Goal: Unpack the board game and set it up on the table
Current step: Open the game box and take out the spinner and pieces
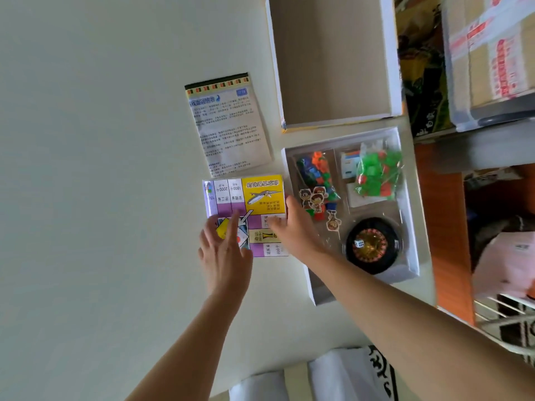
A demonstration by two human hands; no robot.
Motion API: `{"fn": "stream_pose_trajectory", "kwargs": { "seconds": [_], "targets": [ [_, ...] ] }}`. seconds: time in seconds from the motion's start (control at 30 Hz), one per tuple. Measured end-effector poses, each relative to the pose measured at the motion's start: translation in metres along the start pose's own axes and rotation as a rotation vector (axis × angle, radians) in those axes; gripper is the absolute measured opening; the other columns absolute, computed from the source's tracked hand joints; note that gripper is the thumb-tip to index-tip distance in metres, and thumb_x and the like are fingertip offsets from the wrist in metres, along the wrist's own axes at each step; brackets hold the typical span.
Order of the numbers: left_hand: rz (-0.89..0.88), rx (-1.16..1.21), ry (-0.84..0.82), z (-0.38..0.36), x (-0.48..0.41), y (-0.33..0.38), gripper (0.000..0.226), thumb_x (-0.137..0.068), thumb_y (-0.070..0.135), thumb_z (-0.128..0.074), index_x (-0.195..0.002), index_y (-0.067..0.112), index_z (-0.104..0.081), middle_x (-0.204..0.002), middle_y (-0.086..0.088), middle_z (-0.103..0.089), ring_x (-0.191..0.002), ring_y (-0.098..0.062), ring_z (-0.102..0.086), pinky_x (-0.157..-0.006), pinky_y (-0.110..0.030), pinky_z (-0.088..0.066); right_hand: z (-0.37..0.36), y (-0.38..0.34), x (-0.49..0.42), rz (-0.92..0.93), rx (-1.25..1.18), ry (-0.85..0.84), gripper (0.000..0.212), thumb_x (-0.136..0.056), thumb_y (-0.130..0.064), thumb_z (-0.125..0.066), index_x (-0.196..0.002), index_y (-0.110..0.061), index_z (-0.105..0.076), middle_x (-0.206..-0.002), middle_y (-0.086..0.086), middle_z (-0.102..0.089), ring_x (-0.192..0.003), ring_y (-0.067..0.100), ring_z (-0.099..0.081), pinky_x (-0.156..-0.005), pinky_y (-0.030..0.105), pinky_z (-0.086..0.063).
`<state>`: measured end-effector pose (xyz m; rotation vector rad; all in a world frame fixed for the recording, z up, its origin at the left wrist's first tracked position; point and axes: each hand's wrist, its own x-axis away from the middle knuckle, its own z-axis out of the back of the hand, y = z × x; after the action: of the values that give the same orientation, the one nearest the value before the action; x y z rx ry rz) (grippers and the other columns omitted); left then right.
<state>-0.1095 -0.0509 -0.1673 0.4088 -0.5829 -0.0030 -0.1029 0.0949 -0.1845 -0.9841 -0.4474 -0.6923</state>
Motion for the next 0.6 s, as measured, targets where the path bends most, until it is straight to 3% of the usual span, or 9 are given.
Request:
{"fn": "stream_pose_trajectory", "kwargs": {
  "seconds": [0.07, 0.17, 0.3, 0.4, 0.47, 0.6],
  "targets": [
    [-0.09, -0.104, -0.156, -0.007, -0.005, 0.005, 0.079, -0.085, 0.022, -0.063, -0.15, 0.035, -0.02, -0.151, -0.004, -0.018, -0.137, -0.028, -0.022, -0.104, -0.045, -0.038, 0.0, 0.004, -0.001, 0.073, 0.008, 0.019, 0.037, -0.088, -0.018, -0.065, -0.121, -0.015, -0.048, -0.112, 0.002, -0.065, -0.098, 0.016, -0.064, -0.081, 0.039, -0.056],
    [-0.072, -0.242, -0.298, -0.011, -0.015, 0.007, 0.084, -0.088, 0.029, -0.06, -0.152, 0.036, -0.007, -0.155, -0.005, -0.007, -0.142, -0.028, -0.012, -0.105, -0.046, -0.036, 0.012, 0.008, 0.003, 0.214, 0.049, 0.109, 0.042, -0.088, -0.013, -0.063, -0.129, -0.012, -0.05, -0.114, 0.003, -0.06, -0.101, 0.017, -0.059, -0.085, 0.035, -0.054],
    [-0.056, -0.309, -0.326, -0.006, -0.024, 0.019, 0.075, -0.089, 0.03, -0.057, -0.151, 0.035, -0.015, -0.146, -0.008, -0.018, -0.134, -0.029, -0.023, -0.103, -0.045, -0.037, 0.047, 0.019, 0.009, 0.363, 0.013, 0.345, 0.027, -0.085, -0.001, -0.059, -0.111, -0.009, -0.061, -0.096, 0.0, -0.055, -0.082, 0.014, -0.056, -0.07, 0.034, -0.053],
    [-0.039, -0.265, -0.226, -0.003, -0.025, 0.028, 0.059, -0.088, 0.023, -0.057, -0.143, 0.025, -0.037, -0.133, -0.01, -0.033, -0.123, -0.03, -0.038, -0.097, -0.043, -0.04, 0.074, 0.038, 0.007, 0.252, 0.076, 0.381, 0.029, -0.083, -0.006, -0.064, -0.111, -0.009, -0.057, -0.099, 0.001, -0.054, -0.082, 0.014, -0.054, -0.07, 0.034, -0.053],
    [-0.082, -0.176, -0.106, -0.003, -0.026, 0.039, 0.043, -0.084, 0.012, -0.058, -0.127, 0.015, -0.053, -0.121, -0.012, -0.044, -0.11, -0.032, -0.047, -0.088, -0.041, -0.044, 0.087, 0.055, 0.01, 0.176, 0.21, 0.299, 0.039, -0.08, -0.018, -0.07, -0.114, -0.01, -0.053, -0.105, 0.002, -0.052, -0.088, 0.014, -0.053, -0.07, 0.03, -0.05],
    [-0.386, -0.012, 0.014, -0.009, -0.03, 0.078, 0.033, -0.081, 0.003, -0.06, -0.112, 0.011, -0.063, -0.11, -0.011, -0.057, -0.101, -0.031, -0.054, -0.067, -0.035, -0.046, 0.085, 0.081, 0.021, 0.243, 0.505, 0.095, 0.048, -0.076, -0.033, -0.075, -0.113, -0.013, -0.051, -0.112, 0.001, -0.05, -0.091, 0.015, -0.054, -0.064, 0.026, -0.044]
  ]
}}
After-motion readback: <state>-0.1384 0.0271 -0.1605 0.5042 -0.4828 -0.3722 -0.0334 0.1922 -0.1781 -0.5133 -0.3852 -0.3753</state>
